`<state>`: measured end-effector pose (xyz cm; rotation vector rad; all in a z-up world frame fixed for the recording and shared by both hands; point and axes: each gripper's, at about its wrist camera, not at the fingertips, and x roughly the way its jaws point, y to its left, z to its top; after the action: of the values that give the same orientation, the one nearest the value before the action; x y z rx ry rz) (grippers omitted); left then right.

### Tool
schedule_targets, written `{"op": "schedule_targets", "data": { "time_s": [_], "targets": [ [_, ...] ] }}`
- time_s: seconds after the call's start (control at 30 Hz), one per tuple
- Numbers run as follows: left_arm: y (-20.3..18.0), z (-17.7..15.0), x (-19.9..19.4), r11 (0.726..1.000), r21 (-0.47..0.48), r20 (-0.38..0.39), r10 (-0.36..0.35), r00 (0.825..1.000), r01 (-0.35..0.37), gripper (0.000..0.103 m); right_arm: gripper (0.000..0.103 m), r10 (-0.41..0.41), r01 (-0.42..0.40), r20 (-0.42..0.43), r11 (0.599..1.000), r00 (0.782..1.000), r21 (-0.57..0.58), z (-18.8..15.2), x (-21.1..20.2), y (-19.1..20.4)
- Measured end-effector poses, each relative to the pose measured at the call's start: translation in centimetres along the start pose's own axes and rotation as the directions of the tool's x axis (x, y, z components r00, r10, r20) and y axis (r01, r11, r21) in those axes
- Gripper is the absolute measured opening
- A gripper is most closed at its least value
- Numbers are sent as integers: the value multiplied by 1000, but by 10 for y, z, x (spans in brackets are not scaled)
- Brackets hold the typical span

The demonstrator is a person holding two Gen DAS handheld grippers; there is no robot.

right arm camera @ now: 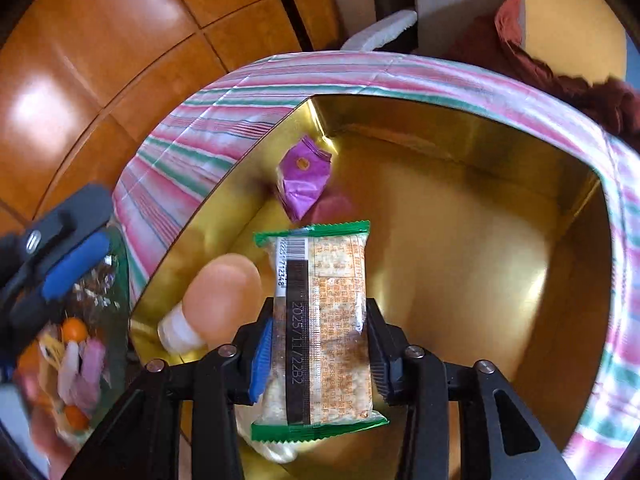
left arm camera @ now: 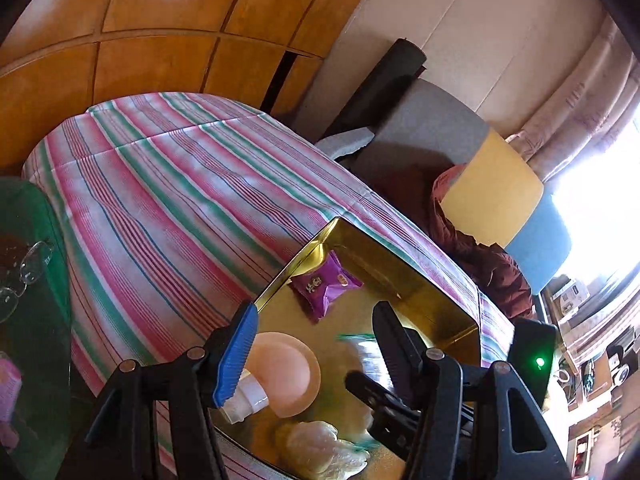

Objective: Organize objects
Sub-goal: 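Lower the cracker packet into the gold tray and open the right tool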

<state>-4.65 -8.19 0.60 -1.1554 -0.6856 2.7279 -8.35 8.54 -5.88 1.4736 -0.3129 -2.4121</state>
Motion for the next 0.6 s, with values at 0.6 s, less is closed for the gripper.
{"op": "schedule_targets", "data": {
  "time_s": [0.6],
  "targets": [
    [-9,-13,2,1000,18,-7,5,1000,-5,61,66,10,0,150,998,989,-71,-32,-64,2]
  ]
}}
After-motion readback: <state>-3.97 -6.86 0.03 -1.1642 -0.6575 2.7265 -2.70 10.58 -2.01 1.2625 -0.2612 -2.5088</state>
